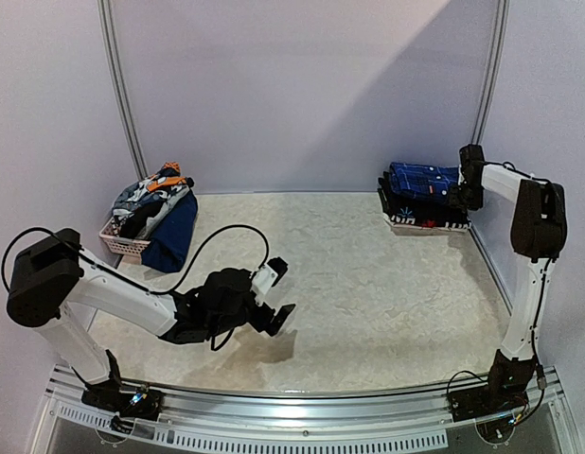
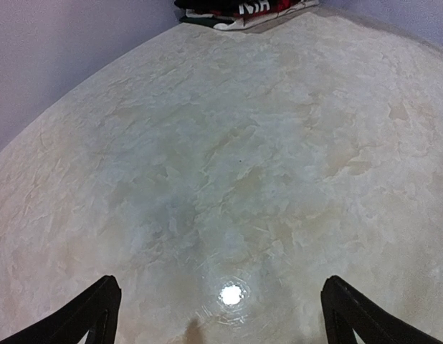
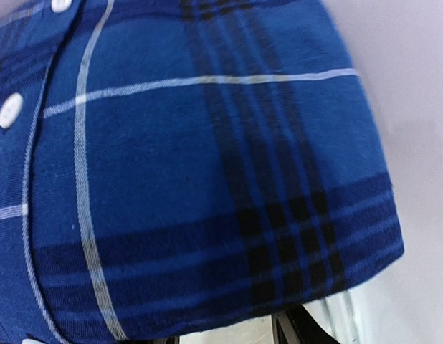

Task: Fold and stack the mixed laundry pile
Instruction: Adjust the square-folded shirt at the corner of the board.

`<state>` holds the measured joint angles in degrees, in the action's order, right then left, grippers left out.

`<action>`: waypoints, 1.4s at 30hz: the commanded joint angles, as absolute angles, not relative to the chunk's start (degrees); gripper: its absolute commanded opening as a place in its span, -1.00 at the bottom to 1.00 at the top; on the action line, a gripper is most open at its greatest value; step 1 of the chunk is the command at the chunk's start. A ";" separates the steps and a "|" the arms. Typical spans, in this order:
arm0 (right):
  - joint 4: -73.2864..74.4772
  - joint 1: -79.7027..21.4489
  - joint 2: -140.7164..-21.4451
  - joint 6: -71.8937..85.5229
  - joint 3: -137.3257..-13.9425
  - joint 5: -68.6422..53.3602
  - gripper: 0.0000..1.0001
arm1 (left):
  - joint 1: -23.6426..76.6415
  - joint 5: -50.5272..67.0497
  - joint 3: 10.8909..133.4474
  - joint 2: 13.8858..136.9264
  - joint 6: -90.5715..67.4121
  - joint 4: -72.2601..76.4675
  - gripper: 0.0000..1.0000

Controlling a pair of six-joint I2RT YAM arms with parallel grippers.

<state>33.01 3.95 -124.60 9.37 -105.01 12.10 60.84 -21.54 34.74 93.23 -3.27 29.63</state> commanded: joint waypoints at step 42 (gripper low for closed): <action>32.09 -8.76 -95.45 12.98 -77.71 2.95 0.44 | 59.94 -24.11 34.54 89.13 -1.89 27.13 0.99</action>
